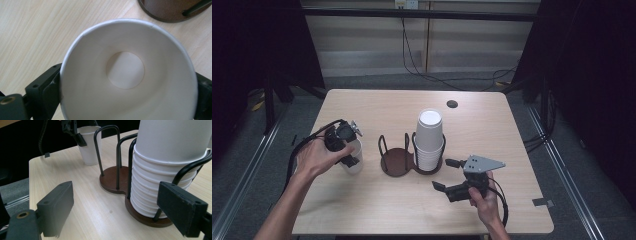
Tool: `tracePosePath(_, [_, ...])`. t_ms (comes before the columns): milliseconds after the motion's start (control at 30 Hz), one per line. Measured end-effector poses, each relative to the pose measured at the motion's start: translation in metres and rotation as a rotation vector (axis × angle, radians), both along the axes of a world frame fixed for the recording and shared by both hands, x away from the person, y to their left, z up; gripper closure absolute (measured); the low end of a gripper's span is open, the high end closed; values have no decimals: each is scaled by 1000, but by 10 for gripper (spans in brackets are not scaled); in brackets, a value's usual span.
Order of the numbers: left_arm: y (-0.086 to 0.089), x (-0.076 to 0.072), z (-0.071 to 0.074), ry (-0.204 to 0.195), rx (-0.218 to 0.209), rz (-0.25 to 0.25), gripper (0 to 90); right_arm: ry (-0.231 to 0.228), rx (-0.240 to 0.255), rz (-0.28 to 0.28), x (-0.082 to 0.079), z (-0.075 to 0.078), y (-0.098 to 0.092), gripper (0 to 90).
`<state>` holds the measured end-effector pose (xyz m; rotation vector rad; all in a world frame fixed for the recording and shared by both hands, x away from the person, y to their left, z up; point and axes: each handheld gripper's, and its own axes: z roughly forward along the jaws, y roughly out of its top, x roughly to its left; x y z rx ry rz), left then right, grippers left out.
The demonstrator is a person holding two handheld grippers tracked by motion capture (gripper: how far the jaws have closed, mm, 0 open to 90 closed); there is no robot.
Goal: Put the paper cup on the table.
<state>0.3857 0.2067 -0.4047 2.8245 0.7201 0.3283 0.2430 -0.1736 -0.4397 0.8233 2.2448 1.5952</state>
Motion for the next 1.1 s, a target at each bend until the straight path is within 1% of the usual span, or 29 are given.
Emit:
tracePosePath(33, [0,0,1,-5,6,-11,61,-1,0,-1,0,0,0,140])
tracePosePath(67, [0,-1,0,-11,2,-10,61,-1,2,-1,0,0,0,140])
tracePosePath(100, [1,-1,0,-12,-13,-11,61,-1,2,-1,0,0,0,140])
tracePosePath(133, [3,-1,0,-5,-27,-21,61,-1,2,-1,0,0,0,140])
tracePosePath(167, [3,-1,0,-5,-27,-21,61,-1,2,-1,0,0,0,140])
tracePosePath(200, [4,-1,0,6,-38,-18,61,0,1,-1,0,0,0,140])
tracePosePath(233, [6,-1,-1,8,-50,-15,62,0,0,-1,0,0,0,140])
tracePosePath(267, [7,-1,-1,22,-51,-15,61,0,1,-1,0,0,0,140])
tracePosePath(333, [9,-1,-3,18,-73,-22,61,1,2,-2,0,0,0,140])
tracePosePath(400, [12,-1,-4,28,-84,-28,57,0,1,-1,0,0,0,140])
tracePosePath(433, [13,-1,-4,30,-85,-28,54,1,1,0,0,0,0,140])
tracePosePath(467, [14,-1,-5,36,-84,-28,23,2,1,-1,0,0,0,140])
tracePosePath(500, [14,-1,-6,33,-90,-25,23,2,1,-1,0,0,0,140])
tracePosePath(533, [15,-1,-7,37,-84,-23,10,3,2,-1,0,0,0,140])
tracePosePath(567, [16,-1,-7,39,-88,-15,9,1,1,2,0,-1,0,140])
tracePosePath(600, [18,-1,-8,41,-95,-22,9,2,1,0,0,0,0,140])
tracePosePath(633, [19,-1,-9,49,-98,-16,9,2,1,0,0,0,0,140])
tracePosePath(700, [22,-1,-12,51,-103,-22,5,1,3,0,0,0,0,140])
tracePosePath(733, [26,-2,-14,55,-117,-20,5,0,3,0,0,0,0,140])
tracePosePath(767, [26,-2,-14,55,-117,-20,3,0,3,0,0,0,0,140])
tracePosePath(800, [27,-3,-15,70,-121,-16,3,1,3,0,0,0,0,140])
tracePosePath(833, [29,-3,-16,73,-120,-15,3,2,4,0,0,0,0,140])
tracePosePath(867, [30,-4,-16,66,-122,-23,3,4,4,0,0,0,0,140])
tracePosePath(900, [32,-4,-17,88,-140,-27,3,4,2,0,0,-1,0,140])
tracePosePath(933, [33,-5,-16,79,-138,-14,3,6,-5,-1,0,-1,1,140])
tracePosePath(967, [34,-6,-16,82,-146,-22,3,6,-5,-1,0,-1,1,140])
tracePosePath(1000, [35,-10,-15,59,-145,-17,5,6,-5,-1,1,-1,1,140])
tracePosePath(1100, [37,-11,-13,58,-148,-17,9,7,-4,-2,1,-1,1,140])
